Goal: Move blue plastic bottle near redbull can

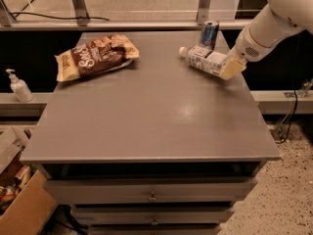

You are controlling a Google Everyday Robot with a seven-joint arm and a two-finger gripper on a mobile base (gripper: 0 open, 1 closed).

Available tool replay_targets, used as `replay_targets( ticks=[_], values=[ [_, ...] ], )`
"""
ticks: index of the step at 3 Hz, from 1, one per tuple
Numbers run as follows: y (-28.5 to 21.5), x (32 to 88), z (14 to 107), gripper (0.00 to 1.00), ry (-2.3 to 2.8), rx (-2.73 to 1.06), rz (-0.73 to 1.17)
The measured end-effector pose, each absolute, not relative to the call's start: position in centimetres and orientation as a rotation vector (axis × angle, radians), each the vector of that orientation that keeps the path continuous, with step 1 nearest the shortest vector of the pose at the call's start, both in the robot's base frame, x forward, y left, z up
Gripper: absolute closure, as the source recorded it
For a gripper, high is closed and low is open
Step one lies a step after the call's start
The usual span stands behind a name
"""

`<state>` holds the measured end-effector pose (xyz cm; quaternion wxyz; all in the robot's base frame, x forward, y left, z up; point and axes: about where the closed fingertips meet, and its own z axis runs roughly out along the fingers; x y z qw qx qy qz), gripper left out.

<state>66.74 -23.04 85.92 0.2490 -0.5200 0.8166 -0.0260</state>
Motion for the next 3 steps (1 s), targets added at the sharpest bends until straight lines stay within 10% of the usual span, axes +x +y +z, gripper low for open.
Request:
replay_targets(
  ticks=[1, 3],
  values=[
    [-23.0, 66.6, 85.7, 0.0, 2.231, -1.423, -0.065],
    [-24.2, 64.9, 86.7, 0.0, 2.216, -1.399, 0.003]
  ],
)
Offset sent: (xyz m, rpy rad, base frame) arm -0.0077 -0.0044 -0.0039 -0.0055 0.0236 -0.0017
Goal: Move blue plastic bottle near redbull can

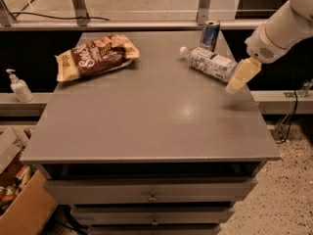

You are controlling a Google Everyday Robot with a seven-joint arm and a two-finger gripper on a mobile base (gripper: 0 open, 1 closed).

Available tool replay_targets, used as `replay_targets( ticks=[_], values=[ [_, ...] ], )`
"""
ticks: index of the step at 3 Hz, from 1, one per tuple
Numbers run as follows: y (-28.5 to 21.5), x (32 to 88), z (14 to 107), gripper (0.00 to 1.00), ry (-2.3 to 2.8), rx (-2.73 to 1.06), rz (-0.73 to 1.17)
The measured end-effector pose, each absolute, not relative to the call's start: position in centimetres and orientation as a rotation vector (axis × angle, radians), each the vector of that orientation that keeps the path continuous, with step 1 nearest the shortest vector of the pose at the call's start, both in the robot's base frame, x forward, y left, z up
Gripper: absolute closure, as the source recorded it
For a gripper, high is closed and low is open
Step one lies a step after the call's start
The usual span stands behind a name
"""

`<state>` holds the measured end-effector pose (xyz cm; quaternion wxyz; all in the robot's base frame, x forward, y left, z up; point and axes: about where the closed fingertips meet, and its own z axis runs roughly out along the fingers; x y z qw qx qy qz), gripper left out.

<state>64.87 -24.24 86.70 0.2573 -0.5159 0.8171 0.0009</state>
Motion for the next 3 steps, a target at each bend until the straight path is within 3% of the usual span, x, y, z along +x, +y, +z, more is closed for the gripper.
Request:
replay_targets(
  ticks=[3],
  values=[
    [-26.6, 59.7, 91.0, 0.0, 2.155, -1.312, 0.206]
  ],
)
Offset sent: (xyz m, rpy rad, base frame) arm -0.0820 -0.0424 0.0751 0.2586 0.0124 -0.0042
